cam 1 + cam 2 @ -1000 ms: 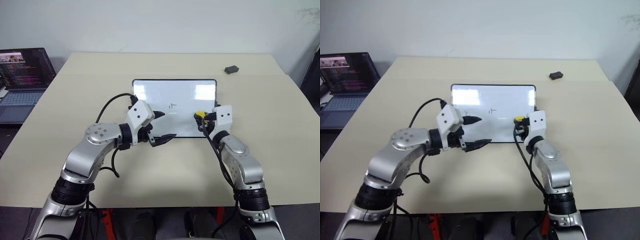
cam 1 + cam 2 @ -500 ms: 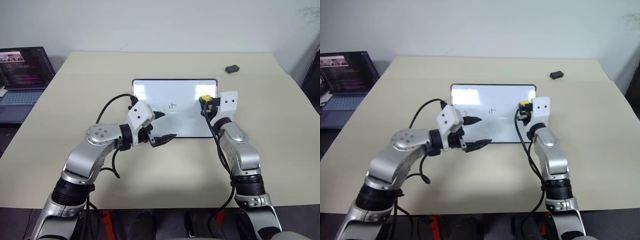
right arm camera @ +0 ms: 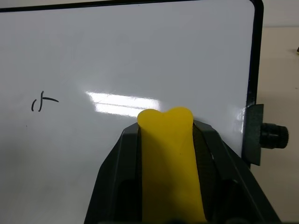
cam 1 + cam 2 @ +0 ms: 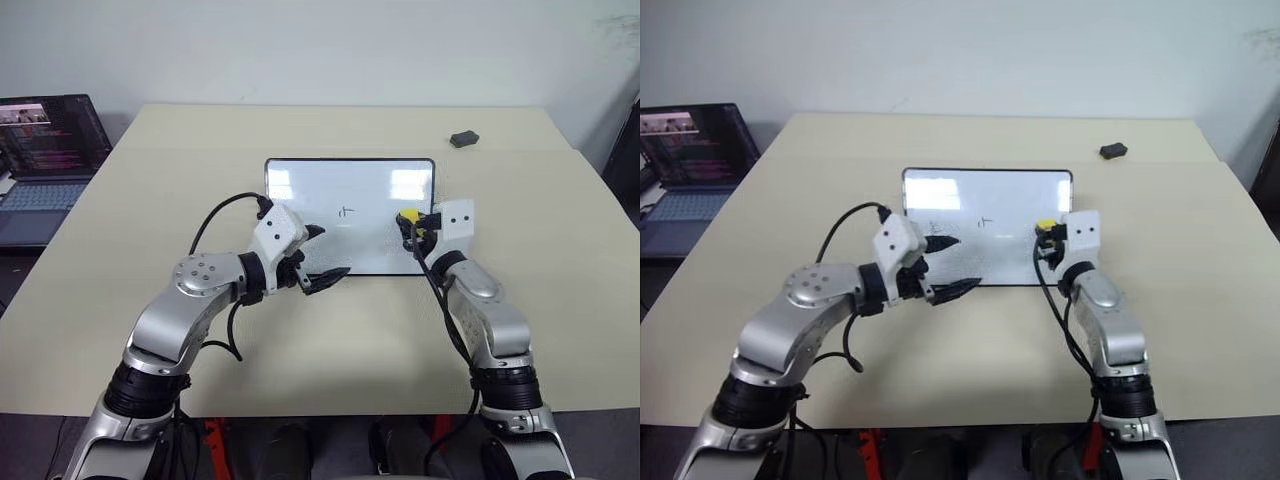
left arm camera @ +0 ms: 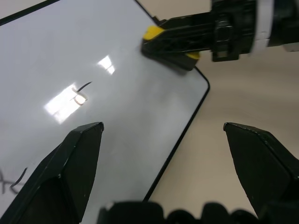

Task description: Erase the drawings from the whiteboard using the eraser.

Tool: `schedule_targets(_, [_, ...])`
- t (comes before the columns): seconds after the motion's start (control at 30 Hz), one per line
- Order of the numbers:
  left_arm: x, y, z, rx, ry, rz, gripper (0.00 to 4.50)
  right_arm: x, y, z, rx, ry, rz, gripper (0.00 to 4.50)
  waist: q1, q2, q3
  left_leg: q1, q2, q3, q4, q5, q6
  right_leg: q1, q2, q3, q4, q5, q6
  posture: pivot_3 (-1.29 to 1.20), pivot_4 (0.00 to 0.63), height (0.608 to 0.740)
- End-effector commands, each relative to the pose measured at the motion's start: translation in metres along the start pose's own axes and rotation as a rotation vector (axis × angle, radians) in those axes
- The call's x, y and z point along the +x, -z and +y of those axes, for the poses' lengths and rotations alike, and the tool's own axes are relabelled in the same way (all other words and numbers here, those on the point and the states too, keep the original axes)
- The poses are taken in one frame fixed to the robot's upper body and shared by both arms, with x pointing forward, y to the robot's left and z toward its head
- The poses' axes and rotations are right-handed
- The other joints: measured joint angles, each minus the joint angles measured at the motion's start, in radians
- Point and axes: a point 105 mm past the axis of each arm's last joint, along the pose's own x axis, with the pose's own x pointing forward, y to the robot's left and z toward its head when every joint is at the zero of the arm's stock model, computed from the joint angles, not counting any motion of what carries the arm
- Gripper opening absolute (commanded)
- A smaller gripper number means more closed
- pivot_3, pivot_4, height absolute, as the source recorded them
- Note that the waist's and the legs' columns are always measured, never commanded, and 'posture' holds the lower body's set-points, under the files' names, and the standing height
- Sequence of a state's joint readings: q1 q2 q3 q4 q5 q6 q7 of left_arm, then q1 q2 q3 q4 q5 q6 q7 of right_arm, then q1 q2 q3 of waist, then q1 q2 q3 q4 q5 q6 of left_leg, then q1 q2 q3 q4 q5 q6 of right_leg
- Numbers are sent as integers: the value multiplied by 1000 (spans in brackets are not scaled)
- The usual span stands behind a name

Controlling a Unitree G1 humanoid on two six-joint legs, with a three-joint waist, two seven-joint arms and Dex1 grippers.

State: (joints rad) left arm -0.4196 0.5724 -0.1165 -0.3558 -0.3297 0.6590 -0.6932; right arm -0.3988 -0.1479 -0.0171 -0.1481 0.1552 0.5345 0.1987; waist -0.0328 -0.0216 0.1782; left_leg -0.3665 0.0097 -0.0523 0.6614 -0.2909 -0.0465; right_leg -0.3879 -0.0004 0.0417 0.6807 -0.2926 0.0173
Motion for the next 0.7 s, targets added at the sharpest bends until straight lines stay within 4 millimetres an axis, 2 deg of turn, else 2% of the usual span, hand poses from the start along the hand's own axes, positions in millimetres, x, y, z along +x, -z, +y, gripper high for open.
schedule_targets(0.03, [-10,-5,11,10,-86,-11,4500,-11,3,-5,16,-38,14,1120,0,0,0,0,0,0,0,0,0,0,0,0,0,0,0,0,150,740])
schedule_targets(0.2, [-17,-2,13,-7,-135,-4,4500,-35,-2,24,21,-281,2,1120,0,0,1,-2,0,0,-1,0,0,-1,0,0,-1,0,0,0,150,740])
schedule_targets(0.33, [-24,3,15,-26,-177,8,4500,-49,4,27,10,-351,41,1120,0,0,2,-2,0,0,-1,0,0,-1,0,0,-1,0,0,0,150,740])
schedule_targets(0.7, [-38,10,18,-46,-268,23,4500,-45,3,28,-45,-391,30,1120,1,-1,2,-2,0,-1,0,0,0,-1,0,-1,-1,0,0,0,150,740])
